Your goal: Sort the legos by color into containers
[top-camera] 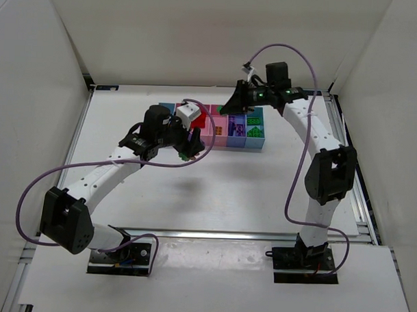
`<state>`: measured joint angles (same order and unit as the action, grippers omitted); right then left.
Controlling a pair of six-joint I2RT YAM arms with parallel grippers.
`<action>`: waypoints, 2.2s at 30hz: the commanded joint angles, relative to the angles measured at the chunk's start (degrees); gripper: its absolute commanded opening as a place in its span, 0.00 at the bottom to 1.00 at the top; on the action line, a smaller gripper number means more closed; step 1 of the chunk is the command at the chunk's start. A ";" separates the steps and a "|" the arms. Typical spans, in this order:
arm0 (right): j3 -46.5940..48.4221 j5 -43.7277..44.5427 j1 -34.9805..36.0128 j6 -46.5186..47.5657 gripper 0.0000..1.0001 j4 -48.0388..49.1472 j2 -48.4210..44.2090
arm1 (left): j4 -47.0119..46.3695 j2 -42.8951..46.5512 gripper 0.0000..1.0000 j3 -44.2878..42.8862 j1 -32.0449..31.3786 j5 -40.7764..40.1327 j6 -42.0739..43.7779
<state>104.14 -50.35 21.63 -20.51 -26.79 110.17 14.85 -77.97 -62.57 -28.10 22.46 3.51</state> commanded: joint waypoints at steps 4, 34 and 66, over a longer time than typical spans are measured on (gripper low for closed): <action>1.25 3.23 -3.43 4.42 0.00 -0.54 -4.26 | 1.41 1.86 0.26 -0.10 0.15 0.83 -0.61; -4.12 43.22 -6.95 28.42 0.00 -4.94 6.27 | -0.17 -0.95 0.25 -4.67 1.99 -0.84 -3.24; -20.83 17.60 7.01 3.02 0.75 20.55 -15.17 | -1.23 -0.51 0.17 -9.50 16.41 -17.79 -38.14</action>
<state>82.61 -36.18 23.57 -13.10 -9.80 93.58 11.27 -81.25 -69.45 -11.64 11.70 -31.57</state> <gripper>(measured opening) 0.745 0.751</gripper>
